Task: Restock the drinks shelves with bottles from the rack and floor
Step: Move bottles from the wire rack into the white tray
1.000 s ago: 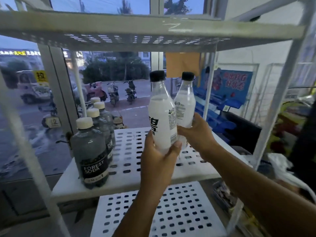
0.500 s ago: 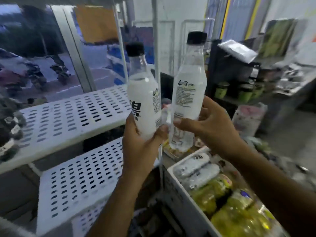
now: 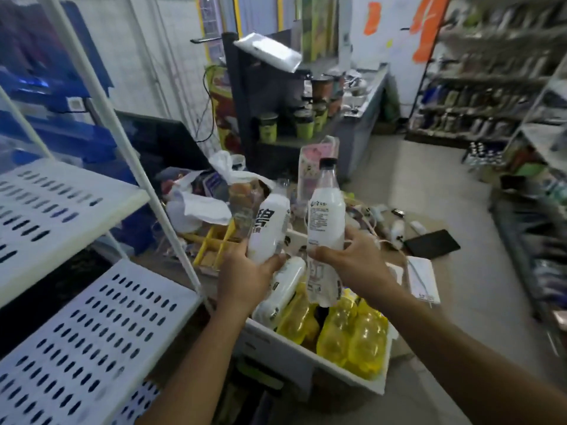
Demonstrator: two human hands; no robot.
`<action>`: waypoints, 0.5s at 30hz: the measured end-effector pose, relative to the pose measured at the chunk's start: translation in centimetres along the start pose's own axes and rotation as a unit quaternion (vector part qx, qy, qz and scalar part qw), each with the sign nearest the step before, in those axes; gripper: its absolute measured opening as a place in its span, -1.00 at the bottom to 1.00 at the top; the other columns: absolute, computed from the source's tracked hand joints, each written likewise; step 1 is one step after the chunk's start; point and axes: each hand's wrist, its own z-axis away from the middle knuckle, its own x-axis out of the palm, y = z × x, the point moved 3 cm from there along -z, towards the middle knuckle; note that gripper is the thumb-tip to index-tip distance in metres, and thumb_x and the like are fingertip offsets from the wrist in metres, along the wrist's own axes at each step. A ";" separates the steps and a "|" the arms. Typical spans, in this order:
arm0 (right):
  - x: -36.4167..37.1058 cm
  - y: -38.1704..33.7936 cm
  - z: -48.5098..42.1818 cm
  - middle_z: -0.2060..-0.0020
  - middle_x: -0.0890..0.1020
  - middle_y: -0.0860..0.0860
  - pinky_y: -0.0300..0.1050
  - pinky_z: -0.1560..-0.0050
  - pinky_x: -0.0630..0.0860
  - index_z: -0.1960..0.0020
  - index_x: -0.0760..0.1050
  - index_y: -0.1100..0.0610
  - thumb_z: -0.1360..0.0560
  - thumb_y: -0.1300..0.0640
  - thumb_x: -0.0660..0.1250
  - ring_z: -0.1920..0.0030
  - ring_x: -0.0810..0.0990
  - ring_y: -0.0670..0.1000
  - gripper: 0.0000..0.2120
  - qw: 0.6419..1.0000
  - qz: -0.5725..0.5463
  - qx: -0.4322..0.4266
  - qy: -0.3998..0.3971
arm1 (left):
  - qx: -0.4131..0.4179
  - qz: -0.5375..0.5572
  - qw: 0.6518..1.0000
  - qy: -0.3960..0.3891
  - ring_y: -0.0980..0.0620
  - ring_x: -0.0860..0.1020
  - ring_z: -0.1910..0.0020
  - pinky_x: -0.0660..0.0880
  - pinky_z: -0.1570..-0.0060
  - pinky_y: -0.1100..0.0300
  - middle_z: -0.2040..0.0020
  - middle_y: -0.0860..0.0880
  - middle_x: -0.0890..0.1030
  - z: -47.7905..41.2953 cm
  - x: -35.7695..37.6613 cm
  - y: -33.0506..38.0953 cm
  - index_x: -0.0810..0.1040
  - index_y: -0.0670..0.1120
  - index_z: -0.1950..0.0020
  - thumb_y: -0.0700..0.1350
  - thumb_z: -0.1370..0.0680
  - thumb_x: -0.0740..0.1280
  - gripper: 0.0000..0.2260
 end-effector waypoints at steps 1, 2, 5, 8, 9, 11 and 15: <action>0.6 1.0 -0.1 0.05 0.72 -0.09 0.07 0.10 0.67 -0.15 0.57 -0.09 -0.31 -0.09 0.58 0.10 0.71 -0.06 -0.56 0.999 0.009 0.032 0.017 | -0.010 -0.031 0.999 -0.023 -0.04 0.59 0.04 0.60 0.05 -0.04 -0.01 0.00 0.60 -0.8 0.4 -1.0 0.56 -0.01 -0.14 0.24 -0.32 0.52 -0.49; 1.3 2.0 -0.2 0.06 0.72 -0.07 0.07 0.11 0.68 -0.12 0.57 -0.07 -0.32 -0.11 0.57 0.12 0.71 -0.06 -0.58 0.997 0.016 0.063 0.029 | -0.016 -0.055 0.997 -0.043 -0.06 0.58 0.03 0.59 0.04 -0.07 -0.02 -0.02 0.60 -1.6 0.8 -1.9 0.56 -0.02 -0.14 0.25 -0.31 0.52 -0.47; 4.1 4.4 -0.7 0.14 0.73 -0.06 0.09 0.04 0.67 0.00 0.60 -0.03 -0.35 -0.11 0.55 0.16 0.72 -0.05 -0.70 0.989 0.020 0.137 0.047 | -0.032 -0.117 0.989 -0.082 -0.07 0.57 0.05 0.58 0.07 0.02 0.00 -0.02 0.55 -3.3 1.8 -3.9 0.57 -0.03 -0.19 0.27 -0.32 0.50 -0.43; 6.7 6.3 -1.0 0.20 0.70 -0.08 0.10 0.04 0.66 0.10 0.55 -0.03 -0.36 -0.11 0.55 0.18 0.70 -0.02 -0.75 0.978 0.014 0.187 0.087 | -0.042 -0.169 0.977 -0.125 -0.11 0.59 0.02 0.59 0.07 0.03 -0.06 -0.08 0.60 -4.4 2.9 -5.5 0.58 -0.07 -0.23 0.25 -0.32 0.50 -0.40; 7.5 7.0 -0.9 0.21 0.65 -0.10 0.06 0.08 0.66 0.11 0.48 -0.03 -0.36 -0.14 0.54 0.20 0.67 -0.04 -0.70 0.973 0.025 0.208 0.098 | -0.046 -0.177 0.973 -0.139 -0.13 0.60 0.01 0.60 0.06 0.02 -0.08 -0.10 0.61 -4.6 3.2 -6.0 0.58 -0.08 -0.24 0.23 -0.33 0.50 -0.41; 8.9 8.3 -0.7 0.15 0.60 -0.08 -0.01 0.13 0.62 -0.05 0.42 0.04 -0.37 -0.20 0.52 0.17 0.63 -0.04 -0.54 0.960 0.052 0.256 0.102 | -0.045 -0.182 0.969 -0.162 -0.14 0.60 -0.03 0.59 0.03 0.02 -0.12 -0.12 0.61 -4.6 3.8 -7.1 0.57 -0.07 -0.24 0.20 -0.35 0.50 -0.44; 10.3 9.6 -1.4 -0.12 0.58 0.04 0.08 -0.01 0.62 -0.34 0.29 0.12 -0.38 -0.23 0.49 -0.03 0.62 0.09 -0.27 0.955 0.088 0.255 0.125 | -0.039 -0.166 0.968 -0.183 -0.18 0.52 -0.19 0.51 -0.12 -0.01 -0.23 -0.15 0.54 -4.6 4.6 -8.4 0.49 -0.09 -0.33 0.31 -0.42 0.39 -0.37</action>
